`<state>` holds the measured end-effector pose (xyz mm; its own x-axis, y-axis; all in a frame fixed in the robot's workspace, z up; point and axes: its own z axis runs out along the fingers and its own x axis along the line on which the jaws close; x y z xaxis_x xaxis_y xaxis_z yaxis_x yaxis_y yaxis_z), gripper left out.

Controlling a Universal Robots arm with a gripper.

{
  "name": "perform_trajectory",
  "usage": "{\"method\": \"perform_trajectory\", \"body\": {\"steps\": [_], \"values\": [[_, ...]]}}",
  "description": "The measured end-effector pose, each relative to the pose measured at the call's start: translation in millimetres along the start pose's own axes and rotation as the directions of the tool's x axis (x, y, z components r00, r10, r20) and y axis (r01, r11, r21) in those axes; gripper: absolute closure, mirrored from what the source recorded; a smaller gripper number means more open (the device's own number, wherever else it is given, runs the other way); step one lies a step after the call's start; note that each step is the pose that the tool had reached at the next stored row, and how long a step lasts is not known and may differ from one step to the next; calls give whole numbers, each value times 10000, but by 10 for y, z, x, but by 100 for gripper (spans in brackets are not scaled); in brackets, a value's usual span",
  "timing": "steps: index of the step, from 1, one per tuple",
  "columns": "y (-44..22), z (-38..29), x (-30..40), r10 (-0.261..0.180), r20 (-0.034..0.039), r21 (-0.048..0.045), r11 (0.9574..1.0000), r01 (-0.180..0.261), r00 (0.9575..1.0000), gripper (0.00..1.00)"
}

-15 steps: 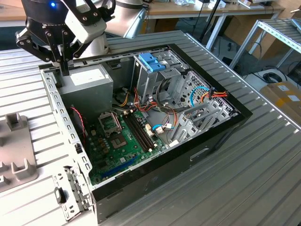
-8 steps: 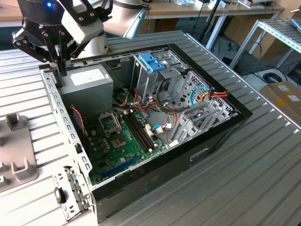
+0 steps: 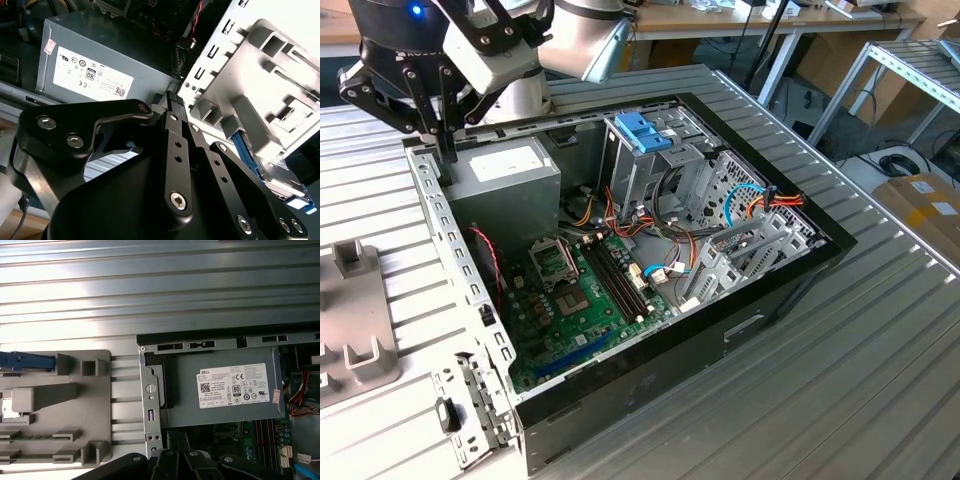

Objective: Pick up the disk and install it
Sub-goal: 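Reach for the disk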

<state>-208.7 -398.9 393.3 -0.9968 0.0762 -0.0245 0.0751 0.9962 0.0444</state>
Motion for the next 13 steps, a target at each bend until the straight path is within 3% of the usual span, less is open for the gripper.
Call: {"method": "perform_trajectory", "body": {"steps": [13], "values": [[-8,-3,101,0,0,1,10000,0,10000,90]]}}
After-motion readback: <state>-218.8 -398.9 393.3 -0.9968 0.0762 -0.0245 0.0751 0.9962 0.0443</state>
